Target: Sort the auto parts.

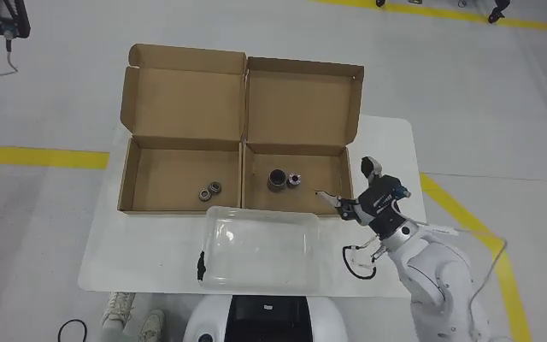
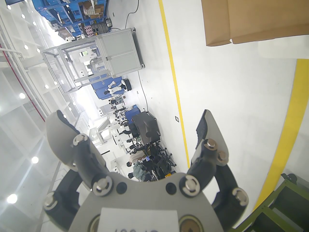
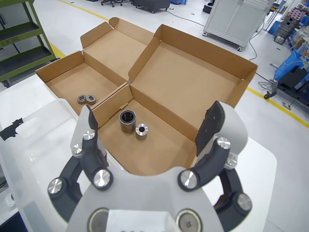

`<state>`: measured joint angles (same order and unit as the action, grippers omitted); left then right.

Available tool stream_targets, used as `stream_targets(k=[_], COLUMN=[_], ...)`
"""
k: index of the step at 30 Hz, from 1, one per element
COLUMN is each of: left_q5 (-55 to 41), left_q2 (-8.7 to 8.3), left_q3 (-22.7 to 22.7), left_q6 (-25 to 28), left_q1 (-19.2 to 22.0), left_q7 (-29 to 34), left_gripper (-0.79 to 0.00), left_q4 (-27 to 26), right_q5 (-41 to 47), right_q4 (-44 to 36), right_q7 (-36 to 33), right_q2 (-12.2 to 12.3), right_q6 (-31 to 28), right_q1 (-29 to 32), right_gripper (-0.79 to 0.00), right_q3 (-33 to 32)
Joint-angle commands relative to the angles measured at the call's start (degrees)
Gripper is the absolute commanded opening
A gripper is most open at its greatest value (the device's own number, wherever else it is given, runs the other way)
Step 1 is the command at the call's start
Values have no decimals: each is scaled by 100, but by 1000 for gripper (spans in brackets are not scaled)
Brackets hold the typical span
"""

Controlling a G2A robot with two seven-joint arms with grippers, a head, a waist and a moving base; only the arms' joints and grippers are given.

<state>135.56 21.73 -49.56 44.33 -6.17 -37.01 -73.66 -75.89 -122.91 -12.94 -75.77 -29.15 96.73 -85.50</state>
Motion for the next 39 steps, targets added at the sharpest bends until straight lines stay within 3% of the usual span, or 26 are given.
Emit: stream_targets(k=[1, 18, 39], left_q5=[0, 0, 0], left_q2=[0, 0, 0], left_q3=[0, 0, 0], left_q6=[0, 0, 0], left_q1=[0, 0, 0], left_q7=[0, 0, 0], left_gripper=[0, 0, 0], left_q4=[0, 0, 0], right_q5=[-3, -102, -130], right_q4=[-150, -832, -878], right_q7=[157, 870, 1222], right_q2=[21, 95, 121], right_q6=[63, 634, 687], right_q1=[274, 1583, 1748], right_gripper=[0, 0, 0], right_q3=[-193, -860, -908])
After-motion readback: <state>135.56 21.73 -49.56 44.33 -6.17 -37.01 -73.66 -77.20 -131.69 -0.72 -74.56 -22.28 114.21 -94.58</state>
